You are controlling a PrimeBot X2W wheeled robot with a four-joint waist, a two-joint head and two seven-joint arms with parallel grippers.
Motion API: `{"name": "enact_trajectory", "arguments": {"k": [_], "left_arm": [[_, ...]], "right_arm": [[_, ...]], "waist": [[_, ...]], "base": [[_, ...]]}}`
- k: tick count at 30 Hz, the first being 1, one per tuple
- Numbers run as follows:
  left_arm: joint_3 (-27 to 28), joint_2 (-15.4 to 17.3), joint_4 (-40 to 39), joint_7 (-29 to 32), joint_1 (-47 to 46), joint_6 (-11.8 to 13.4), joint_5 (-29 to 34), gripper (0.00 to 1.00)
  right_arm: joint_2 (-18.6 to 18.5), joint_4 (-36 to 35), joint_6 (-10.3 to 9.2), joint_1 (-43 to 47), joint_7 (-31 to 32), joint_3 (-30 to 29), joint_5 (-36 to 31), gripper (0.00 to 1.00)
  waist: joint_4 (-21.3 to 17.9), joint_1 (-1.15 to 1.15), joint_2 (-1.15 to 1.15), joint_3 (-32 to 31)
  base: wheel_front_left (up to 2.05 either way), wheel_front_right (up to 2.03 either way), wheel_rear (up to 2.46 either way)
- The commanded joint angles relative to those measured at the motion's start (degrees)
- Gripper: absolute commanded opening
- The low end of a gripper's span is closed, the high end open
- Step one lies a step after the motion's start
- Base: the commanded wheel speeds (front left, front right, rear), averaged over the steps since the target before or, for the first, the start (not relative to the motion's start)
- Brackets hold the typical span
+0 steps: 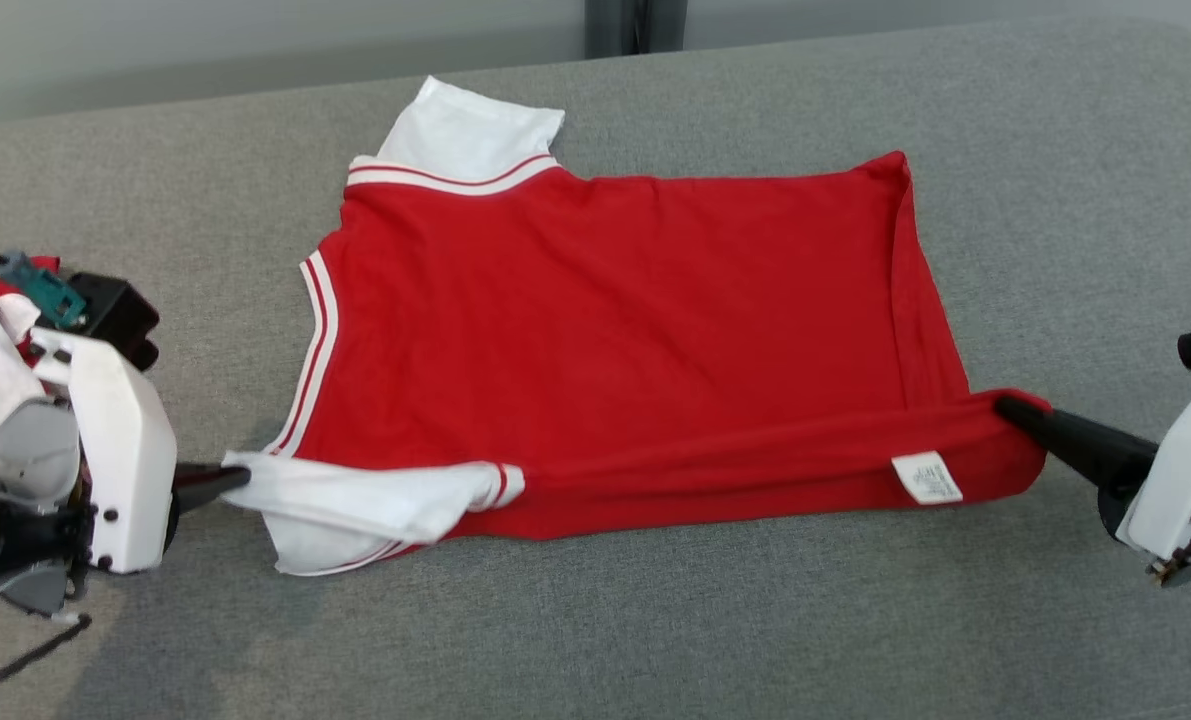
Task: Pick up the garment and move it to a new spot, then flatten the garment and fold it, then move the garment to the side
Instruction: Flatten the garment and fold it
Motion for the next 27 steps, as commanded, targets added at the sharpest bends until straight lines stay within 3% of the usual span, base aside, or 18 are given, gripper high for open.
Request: {"name": "enact_trajectory", "arguments": {"k": [1,11,23,24,25,26,27], "left_arm": [[-0.02,-1.33,1.89,0.61,-2.50,-0.57,0.57,0.00],[0.06,-8.08,13.16,1.60,-14.47,-3.48,3.48,0.00],[-0.68,-11.72,22.82,0.84,-18.44,-6.07,4.64,0.00],[-0.62,-12.04,23.42,0.30,-18.52,-6.25,4.81,0.32],[-0.55,-12.35,24.06,-0.32,-18.53,-6.51,4.95,0.81],[-0.52,-12.64,24.62,-0.84,-18.49,-6.67,5.01,1.00],[-0.58,-12.94,25.27,-1.20,-18.41,-6.97,5.00,1.00]], "right_arm": [[0.51,0.62,0.01,-1.12,-0.06,-0.61,0.38,0.00],[4.85,4.00,0.01,-6.10,-0.29,-2.07,-0.58,0.00],[8.27,8.62,0.01,-8.91,-0.22,-2.48,-1.54,0.00],[8.43,9.00,0.01,-8.91,-0.67,-2.61,-1.72,0.31],[8.56,9.35,0.01,-8.87,-1.08,-2.71,-1.86,0.62],[8.79,9.59,0.01,-8.76,-1.42,-2.72,-1.96,1.00],[9.07,9.89,0.01,-8.60,-1.67,-2.76,-2.03,1.00]], "waist": [[-0.37,0.00,0.00,2.29],[-1.76,0.00,0.00,5.98],[-2.52,0.00,0.00,6.92],[-2.46,0.00,0.00,6.76],[-2.40,0.00,0.00,6.53],[-2.36,0.00,0.00,6.29],[-2.33,0.00,0.00,5.98]], "base": [[0.00,0.00,0.00],[0.00,0.00,0.00],[0.00,0.00,0.00],[0.00,0.00,0.00],[0.00,0.00,0.00],[0.00,0.00,0.00],[0.00,0.00,0.00]]}}
